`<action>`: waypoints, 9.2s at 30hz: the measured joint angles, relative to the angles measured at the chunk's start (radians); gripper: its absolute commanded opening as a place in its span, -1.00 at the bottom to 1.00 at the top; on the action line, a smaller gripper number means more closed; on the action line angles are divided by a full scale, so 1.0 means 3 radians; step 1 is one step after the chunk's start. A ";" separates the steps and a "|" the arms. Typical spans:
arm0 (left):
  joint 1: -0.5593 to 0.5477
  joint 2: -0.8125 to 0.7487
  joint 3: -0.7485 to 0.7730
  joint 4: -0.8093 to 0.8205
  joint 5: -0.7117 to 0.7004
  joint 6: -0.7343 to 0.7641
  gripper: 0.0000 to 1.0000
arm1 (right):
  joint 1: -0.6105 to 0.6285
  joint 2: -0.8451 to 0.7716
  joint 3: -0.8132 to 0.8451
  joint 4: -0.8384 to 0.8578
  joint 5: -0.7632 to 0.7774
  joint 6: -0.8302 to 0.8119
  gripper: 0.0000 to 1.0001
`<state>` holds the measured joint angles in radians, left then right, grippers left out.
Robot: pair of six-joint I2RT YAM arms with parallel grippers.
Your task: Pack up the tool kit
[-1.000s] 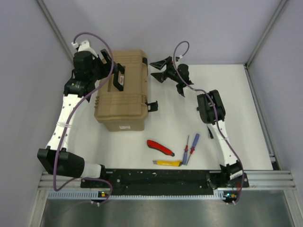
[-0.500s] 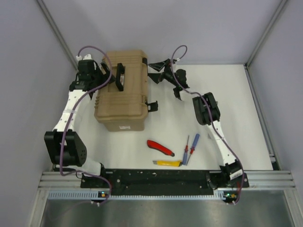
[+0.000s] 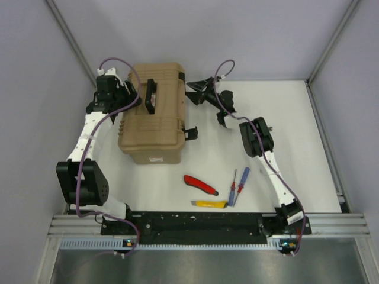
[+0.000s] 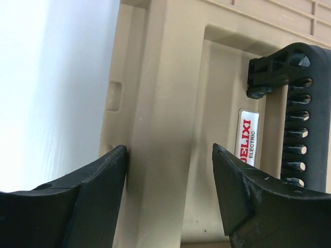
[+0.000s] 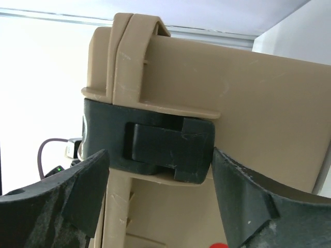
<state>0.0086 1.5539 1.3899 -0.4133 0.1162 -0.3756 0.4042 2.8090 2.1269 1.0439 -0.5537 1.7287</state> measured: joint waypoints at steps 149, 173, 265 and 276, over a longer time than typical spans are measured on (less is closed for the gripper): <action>-0.0277 0.0197 0.0028 0.0436 0.0284 -0.0106 0.69 | -0.0149 -0.0580 -0.0927 0.0548 0.0885 -0.0312 0.82; -0.0273 0.0248 -0.0034 0.0706 0.0270 -0.0153 0.70 | -0.0112 -0.0177 -0.0445 0.0295 0.0964 -0.0196 0.85; -0.0449 0.0017 0.0023 0.0032 -0.0240 -0.0141 0.49 | -0.0108 -0.2514 -0.1616 -0.3095 0.1446 -0.3211 0.61; -0.0946 -0.0230 0.0025 0.0112 -0.0509 -0.0050 0.38 | -0.0106 -0.3182 -0.2183 -0.3586 0.1340 -0.3380 0.53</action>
<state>-0.2752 1.4849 1.3975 -0.3798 -0.0364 -0.3904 0.3725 1.8545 1.4719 -0.0319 -0.1516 0.7147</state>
